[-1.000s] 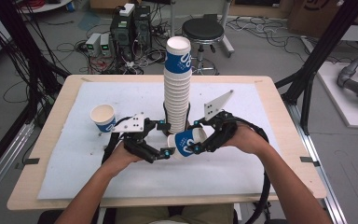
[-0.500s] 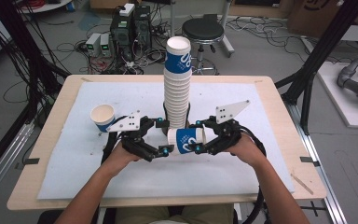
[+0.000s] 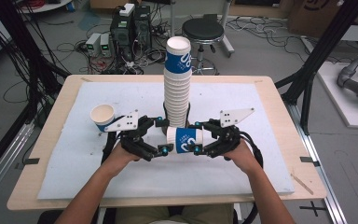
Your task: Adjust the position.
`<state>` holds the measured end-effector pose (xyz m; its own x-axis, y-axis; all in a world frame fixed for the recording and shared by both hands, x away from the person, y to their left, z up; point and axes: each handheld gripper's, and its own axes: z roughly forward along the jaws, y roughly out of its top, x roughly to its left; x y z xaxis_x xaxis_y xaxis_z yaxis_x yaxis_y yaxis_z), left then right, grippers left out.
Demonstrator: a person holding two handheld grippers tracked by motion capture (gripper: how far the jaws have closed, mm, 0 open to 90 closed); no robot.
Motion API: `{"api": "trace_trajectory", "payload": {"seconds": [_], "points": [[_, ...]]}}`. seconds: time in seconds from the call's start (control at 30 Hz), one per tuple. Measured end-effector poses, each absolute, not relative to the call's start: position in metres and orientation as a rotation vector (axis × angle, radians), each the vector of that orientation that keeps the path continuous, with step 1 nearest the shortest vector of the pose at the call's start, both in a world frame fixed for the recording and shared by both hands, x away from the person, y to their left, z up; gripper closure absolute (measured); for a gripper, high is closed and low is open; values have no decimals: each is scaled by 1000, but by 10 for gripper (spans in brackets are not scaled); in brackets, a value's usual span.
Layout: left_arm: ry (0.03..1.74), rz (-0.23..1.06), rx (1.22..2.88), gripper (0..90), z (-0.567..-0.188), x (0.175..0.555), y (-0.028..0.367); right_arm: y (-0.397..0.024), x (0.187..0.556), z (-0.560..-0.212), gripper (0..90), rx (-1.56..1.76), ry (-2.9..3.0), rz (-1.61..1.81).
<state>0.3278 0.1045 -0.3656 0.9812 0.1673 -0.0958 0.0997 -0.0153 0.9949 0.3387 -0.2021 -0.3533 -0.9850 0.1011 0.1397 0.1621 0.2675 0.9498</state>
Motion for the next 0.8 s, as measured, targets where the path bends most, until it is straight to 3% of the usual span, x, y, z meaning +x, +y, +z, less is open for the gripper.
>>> {"api": "trace_trajectory", "payload": {"seconds": [0.8], "points": [[173,7,1617,128,-370,326,95,-197,337,-358,291,-211,-2353,-1922]]}}
